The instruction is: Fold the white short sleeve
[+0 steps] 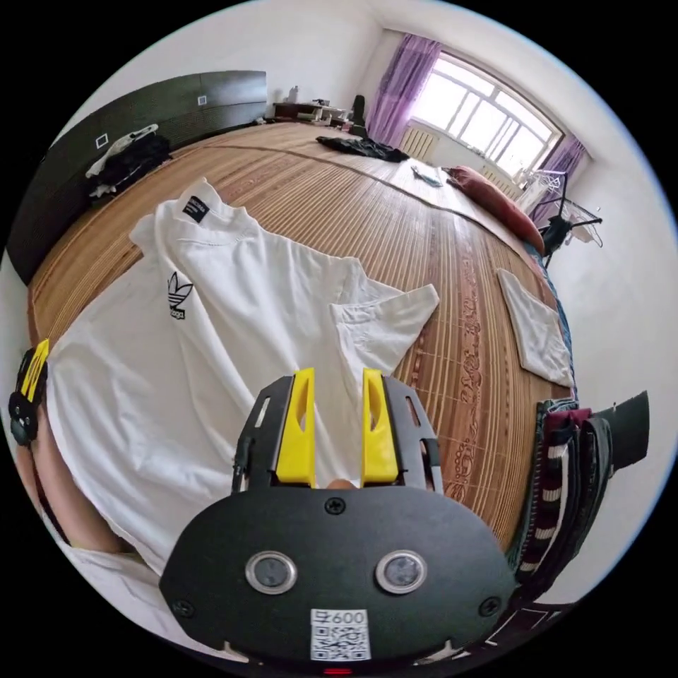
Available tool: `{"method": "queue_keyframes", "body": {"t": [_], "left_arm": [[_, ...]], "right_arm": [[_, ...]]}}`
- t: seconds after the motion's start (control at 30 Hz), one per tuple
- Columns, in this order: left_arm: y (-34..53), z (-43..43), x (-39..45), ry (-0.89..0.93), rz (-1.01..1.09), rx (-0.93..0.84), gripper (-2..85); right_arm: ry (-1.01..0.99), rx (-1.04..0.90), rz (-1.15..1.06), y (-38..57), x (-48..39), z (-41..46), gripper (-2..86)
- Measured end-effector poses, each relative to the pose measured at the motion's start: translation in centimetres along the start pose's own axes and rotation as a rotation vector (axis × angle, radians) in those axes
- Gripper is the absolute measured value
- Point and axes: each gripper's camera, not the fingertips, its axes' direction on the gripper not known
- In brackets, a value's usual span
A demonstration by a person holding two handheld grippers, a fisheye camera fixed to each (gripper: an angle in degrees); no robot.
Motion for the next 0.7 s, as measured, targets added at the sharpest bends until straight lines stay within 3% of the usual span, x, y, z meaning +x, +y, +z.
{"method": "queue_keyframes", "body": {"t": [0.17, 0.27, 0.47, 0.57, 0.63, 0.7], "left_arm": [[1.0, 2.9, -2.0, 0.000, -0.089, -0.058, 0.8], [2.2, 4.9, -3.7, 0.047, -0.146, -0.081, 0.7], [4.1, 8.0, -5.6, 0.069, -0.165, -0.091, 0.8], [5.2, 9.4, -6.7, 0.086, -0.174, -0.087, 0.9], [6.3, 10.5, -7.9, 0.099, -0.212, -0.086, 1.0], [7.6, 11.6, -9.5, 0.117, -0.279, -0.089, 1.2]], "right_arm": [[0.016, -0.008, 0.192, -0.8, 4.0, 1.2, 0.0], [-0.034, 0.120, 0.313, 2.2, 8.3, -1.7, -0.7], [-0.055, 0.315, 0.724, 13.9, 16.3, -5.9, -0.8], [0.043, 0.344, 1.020, 19.7, 18.7, -4.8, -0.8], [0.030, 0.203, 1.008, 21.6, 20.3, -3.0, -0.8], [0.009, 0.263, 0.938, 23.0, 20.4, -3.2, -0.8]]}}
